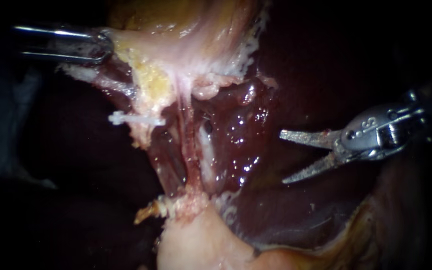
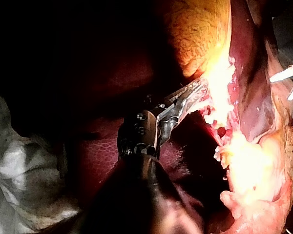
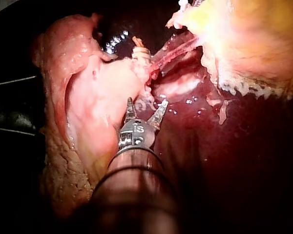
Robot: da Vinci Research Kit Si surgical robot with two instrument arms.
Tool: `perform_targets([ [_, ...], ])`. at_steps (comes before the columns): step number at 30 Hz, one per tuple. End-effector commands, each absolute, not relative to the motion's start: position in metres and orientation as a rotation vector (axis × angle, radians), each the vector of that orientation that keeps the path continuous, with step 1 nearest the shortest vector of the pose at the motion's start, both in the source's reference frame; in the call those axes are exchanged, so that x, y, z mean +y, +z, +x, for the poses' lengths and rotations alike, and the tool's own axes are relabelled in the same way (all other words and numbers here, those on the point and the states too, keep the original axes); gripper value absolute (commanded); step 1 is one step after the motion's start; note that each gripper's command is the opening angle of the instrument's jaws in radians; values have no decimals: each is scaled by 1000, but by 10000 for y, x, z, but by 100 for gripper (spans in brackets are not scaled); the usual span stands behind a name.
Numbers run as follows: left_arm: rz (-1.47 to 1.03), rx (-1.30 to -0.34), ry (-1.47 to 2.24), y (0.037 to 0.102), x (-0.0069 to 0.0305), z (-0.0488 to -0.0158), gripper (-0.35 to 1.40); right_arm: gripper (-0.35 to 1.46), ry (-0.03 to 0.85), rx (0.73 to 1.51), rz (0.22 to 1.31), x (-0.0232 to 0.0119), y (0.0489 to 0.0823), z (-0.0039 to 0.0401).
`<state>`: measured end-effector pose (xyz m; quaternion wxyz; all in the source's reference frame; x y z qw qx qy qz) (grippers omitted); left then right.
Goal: Go back from the cut left tube
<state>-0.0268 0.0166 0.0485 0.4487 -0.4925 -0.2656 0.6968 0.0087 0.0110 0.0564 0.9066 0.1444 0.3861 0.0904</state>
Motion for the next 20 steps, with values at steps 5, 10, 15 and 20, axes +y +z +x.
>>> perform_targets([
  [5, -1221, -661, 1731, 504, 161, -292, -35, 145, 186, 799, 301, 110, 565, 88],
  [10, -1227, -668, 1744, 522, 149, -310, -35, 145, 186, 799, 301, 110, 565, 88],
  [15, -1228, -672, 1746, 525, 149, -311, -35, 145, 186, 799, 301, 110, 565, 87],
  [20, -1229, -675, 1747, 525, 151, -309, -35, 145, 186, 808, 308, 110, 564, 88],
])
